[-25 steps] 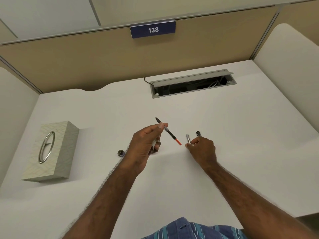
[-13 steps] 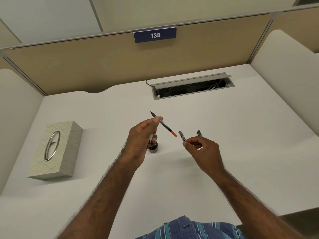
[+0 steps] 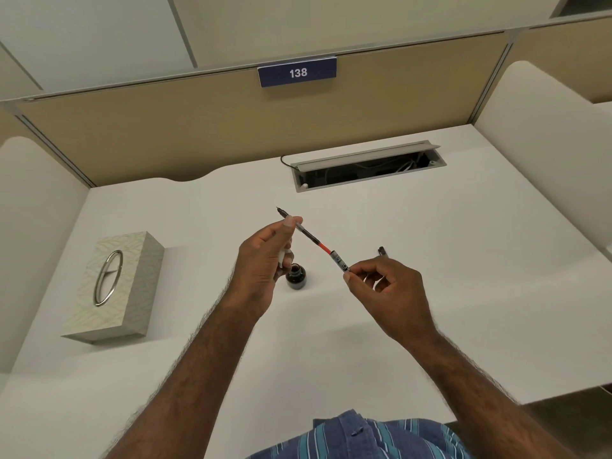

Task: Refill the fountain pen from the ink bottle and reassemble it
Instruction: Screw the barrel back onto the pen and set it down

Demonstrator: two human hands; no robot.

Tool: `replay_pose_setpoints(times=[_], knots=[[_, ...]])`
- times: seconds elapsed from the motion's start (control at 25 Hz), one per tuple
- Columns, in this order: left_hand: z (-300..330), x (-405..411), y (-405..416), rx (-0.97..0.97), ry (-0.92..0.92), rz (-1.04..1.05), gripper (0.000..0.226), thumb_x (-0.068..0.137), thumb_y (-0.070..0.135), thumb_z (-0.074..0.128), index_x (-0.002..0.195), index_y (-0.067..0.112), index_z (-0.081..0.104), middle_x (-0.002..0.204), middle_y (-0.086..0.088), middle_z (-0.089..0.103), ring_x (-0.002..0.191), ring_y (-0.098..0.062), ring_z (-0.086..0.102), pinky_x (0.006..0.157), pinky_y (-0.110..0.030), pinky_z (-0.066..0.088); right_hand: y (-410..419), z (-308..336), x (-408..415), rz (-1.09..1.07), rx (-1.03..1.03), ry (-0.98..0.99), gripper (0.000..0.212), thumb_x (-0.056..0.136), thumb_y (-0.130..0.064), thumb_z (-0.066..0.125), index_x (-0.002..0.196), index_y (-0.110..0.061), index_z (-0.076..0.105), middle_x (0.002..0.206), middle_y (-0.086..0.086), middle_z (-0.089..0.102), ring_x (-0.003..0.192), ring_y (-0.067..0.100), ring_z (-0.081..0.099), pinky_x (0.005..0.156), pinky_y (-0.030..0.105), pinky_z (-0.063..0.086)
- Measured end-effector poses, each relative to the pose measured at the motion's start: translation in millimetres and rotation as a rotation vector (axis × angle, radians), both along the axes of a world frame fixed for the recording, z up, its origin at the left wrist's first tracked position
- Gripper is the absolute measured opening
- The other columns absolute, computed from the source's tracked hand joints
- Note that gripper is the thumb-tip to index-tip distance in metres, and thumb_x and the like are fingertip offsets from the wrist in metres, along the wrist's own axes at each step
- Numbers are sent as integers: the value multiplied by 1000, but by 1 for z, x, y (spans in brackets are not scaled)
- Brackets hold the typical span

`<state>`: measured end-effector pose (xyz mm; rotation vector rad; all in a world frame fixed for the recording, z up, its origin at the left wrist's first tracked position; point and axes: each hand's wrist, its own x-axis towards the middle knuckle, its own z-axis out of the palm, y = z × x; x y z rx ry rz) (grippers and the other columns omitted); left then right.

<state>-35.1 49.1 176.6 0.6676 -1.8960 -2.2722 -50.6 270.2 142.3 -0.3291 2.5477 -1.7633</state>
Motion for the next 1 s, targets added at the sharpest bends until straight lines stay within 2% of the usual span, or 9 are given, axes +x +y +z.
replay_pose_setpoints(times=[0.2,0.44,0.64,0.84,1.0], knots=[[2,6,2,0,4,9,25,97,43,68,111,26,82,85,1,46,62,-14,41,64,-30,39,-2,0,3,-2,10,16,14,83,-18,84,80,-30,79,79,-15,75,68,11,64,60,22,49],[3,9,2,-32,16,23,25,97,44,68,111,28,81,85,-1,45,62,-14,41,65,-29,41,-1,1,6,2,17,58,14,83,-18,84,80,-31,78,79,-14,74,70,15,65,62,32,52],[3,9,3,-61,8,46,25,95,46,70,109,29,82,84,-1,45,63,-15,42,65,-30,43,-2,2,4,3,17,87,13,82,-19,84,81,-30,78,78,-11,74,70,17,65,61,29,49],[5,8,10,-97,-14,31,28,91,49,73,107,29,82,81,1,49,66,-17,44,66,-31,45,-4,5,2,9,22,148,13,84,-20,85,83,-31,77,80,-12,73,72,18,66,61,32,49],[6,13,24,-120,-16,-7,25,92,47,73,106,29,83,77,2,50,67,-18,45,69,-34,44,-10,10,0,-1,34,195,11,85,-21,84,86,-29,77,81,-13,72,73,17,66,64,26,44]])
